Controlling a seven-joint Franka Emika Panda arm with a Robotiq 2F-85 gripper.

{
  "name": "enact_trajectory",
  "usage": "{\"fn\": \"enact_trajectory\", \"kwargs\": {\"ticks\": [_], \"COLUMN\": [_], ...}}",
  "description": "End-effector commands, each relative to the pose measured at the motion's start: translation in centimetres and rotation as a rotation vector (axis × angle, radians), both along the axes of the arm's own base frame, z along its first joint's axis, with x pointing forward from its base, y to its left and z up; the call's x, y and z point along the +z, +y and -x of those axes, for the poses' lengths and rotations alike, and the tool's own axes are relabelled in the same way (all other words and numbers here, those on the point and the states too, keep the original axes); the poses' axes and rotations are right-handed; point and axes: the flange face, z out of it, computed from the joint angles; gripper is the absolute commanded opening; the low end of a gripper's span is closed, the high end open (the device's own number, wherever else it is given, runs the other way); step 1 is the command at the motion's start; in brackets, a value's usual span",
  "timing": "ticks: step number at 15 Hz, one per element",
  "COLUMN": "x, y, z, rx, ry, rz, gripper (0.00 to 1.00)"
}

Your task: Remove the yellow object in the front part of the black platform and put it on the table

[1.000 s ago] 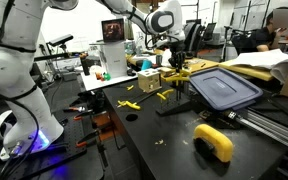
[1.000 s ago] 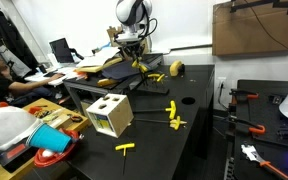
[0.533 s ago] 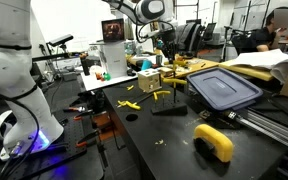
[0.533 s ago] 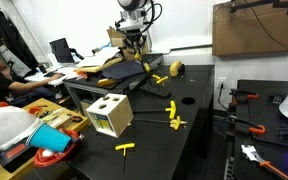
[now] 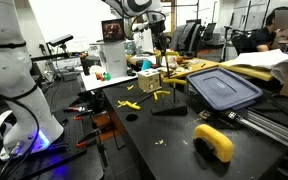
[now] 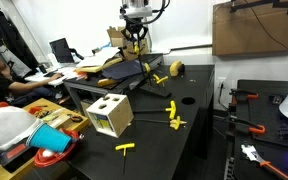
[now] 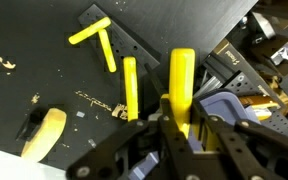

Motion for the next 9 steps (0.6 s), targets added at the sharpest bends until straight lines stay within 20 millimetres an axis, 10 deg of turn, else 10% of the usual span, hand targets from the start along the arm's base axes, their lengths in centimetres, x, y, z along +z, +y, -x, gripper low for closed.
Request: {"fn": "enact_trajectory", "kwargs": {"ticks": [1, 9], "x": [0.5, -5.1], "y": [0.5, 0.7], "z": [3.9, 9.8], "rx": [0.082, 0.14], "ry": [-0.1, -0.24], "rz": [-0.031, -0.175], "gripper": [0.06, 0.06]}}
